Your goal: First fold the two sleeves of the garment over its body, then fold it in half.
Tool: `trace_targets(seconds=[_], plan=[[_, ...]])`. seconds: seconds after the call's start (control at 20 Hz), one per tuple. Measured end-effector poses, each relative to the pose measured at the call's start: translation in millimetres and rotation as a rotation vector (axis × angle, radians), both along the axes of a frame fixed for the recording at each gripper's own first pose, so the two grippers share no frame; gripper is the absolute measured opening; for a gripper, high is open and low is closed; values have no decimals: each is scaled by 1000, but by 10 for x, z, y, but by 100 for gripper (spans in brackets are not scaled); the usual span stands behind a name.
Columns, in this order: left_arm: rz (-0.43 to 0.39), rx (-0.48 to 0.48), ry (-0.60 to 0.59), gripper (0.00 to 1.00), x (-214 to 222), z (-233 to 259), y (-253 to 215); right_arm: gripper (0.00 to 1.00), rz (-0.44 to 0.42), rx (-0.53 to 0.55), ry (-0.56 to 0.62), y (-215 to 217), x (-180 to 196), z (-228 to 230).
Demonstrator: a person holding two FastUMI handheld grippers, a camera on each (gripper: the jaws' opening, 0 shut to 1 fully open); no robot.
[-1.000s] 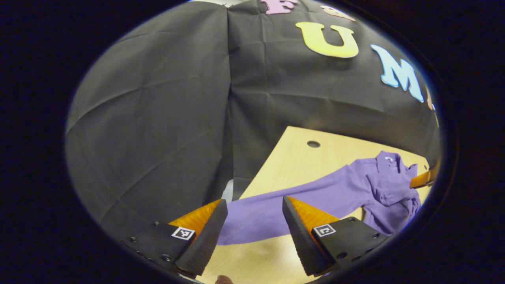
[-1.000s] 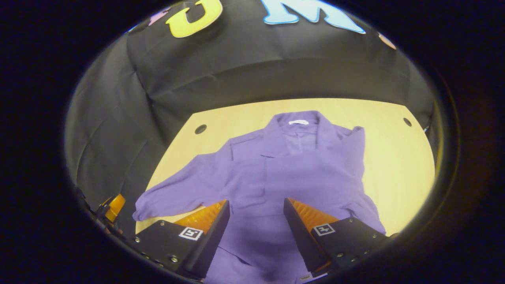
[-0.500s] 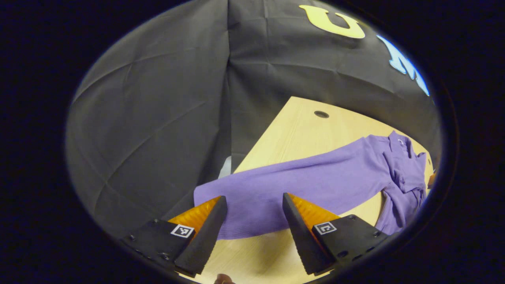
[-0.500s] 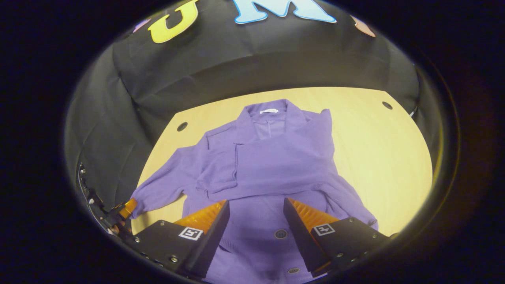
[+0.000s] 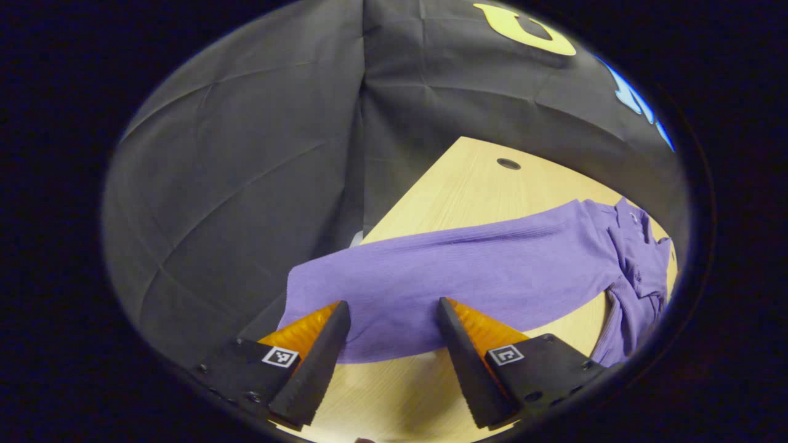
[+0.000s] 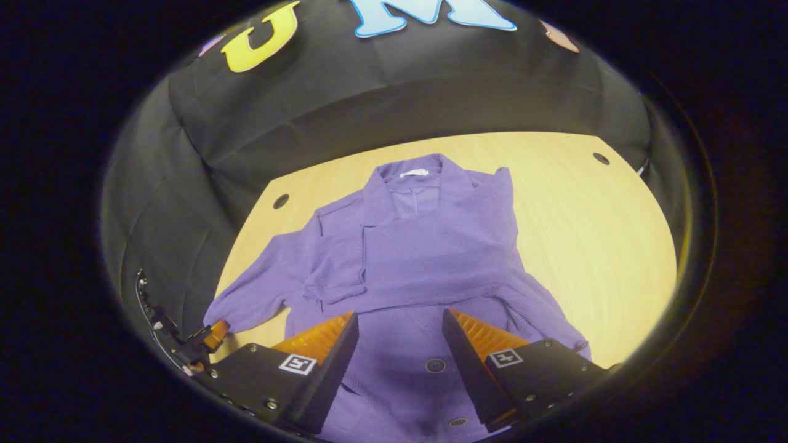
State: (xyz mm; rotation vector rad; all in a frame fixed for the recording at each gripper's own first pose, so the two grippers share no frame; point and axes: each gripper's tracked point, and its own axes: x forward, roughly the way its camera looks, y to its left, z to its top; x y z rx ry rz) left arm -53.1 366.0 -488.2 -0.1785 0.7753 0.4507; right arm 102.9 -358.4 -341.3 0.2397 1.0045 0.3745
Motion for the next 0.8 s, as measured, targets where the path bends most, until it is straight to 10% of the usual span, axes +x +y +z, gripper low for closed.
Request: trace_targets(seconds=[0.15, 0.25, 0.4, 0.8], plan=[[-25, -5, -6, 91, 28, 47, -46, 86, 9, 1, 10, 6, -13, -28], [-60, -18, -21, 72, 138, -6, -182, 86, 17, 3, 16, 18, -8, -49], [-44, -31, -34, 12, 234, -20, -213, 86, 24, 15, 30, 18, 3, -74], [-40, 12, 28, 7, 333, 59, -284, 86, 9, 32, 31, -162, 63, -48]])
